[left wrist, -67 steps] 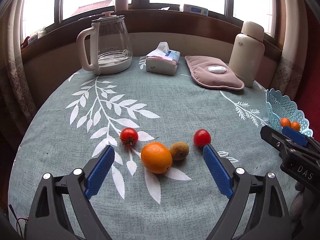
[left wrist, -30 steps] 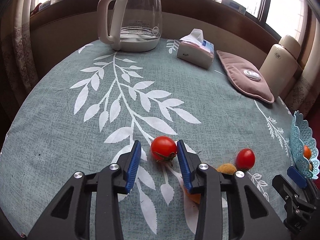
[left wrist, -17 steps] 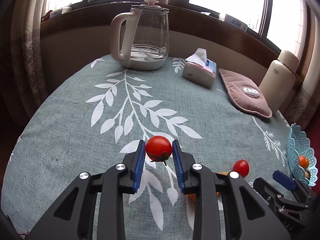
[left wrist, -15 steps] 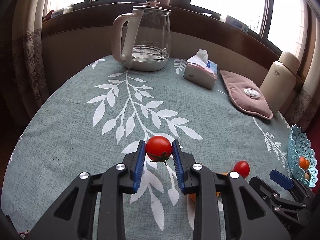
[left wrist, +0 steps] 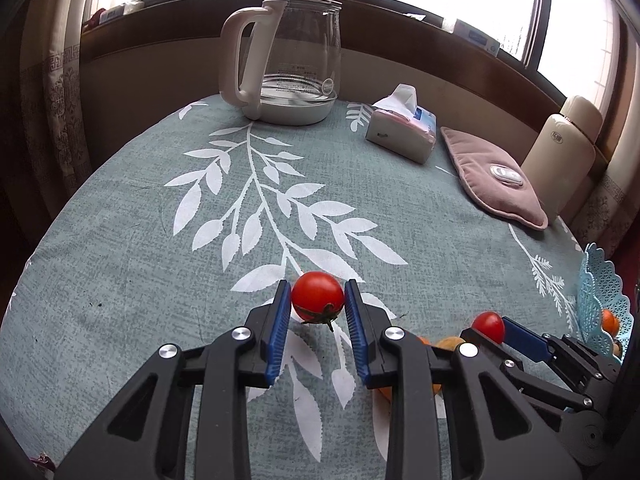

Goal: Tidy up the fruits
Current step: 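Grasp another red cherry tomato with the right tool, then carry the right tool's tomato into the blue basket and open it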

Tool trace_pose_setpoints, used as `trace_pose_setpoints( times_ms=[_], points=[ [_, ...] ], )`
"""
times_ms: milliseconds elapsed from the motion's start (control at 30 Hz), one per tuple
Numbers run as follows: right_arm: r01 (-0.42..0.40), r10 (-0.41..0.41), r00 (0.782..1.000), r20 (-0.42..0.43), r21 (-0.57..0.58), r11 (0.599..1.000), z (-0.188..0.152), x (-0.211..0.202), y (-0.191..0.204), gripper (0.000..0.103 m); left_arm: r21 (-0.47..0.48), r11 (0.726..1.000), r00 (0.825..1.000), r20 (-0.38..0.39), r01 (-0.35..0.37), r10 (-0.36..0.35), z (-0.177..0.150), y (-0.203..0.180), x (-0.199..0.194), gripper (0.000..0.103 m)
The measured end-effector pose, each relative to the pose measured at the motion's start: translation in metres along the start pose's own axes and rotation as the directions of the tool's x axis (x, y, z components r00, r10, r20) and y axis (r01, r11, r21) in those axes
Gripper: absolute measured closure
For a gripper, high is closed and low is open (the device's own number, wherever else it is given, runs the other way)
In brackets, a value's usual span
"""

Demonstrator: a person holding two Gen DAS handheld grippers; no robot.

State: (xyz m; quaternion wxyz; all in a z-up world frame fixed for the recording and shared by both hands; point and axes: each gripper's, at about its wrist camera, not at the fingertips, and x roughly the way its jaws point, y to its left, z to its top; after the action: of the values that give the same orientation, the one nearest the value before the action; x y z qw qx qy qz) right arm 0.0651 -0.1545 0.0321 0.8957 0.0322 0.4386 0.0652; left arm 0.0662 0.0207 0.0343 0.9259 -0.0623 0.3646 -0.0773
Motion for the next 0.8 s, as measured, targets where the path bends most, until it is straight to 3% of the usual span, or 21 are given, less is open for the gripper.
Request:
trace_pose_setpoints(
  times_ms=[133,800],
  points=[
    [-0.008,0.008,1.000,0.004,0.011,1.000,-0.001,-0.001,-0.003,0.074,0.002,1.000,1.000,-0.006,-0.003,0.003,-0.001,-0.001,0.002,0.075],
    [0.038,-0.060,0.991,0.123,0.168,0.985,-0.008,-0.059,-0.049,0.074,0.006,1.000,1.000,-0.009,-0.005,0.005,-0.002,-0.001,0.004,0.075]
  ],
)
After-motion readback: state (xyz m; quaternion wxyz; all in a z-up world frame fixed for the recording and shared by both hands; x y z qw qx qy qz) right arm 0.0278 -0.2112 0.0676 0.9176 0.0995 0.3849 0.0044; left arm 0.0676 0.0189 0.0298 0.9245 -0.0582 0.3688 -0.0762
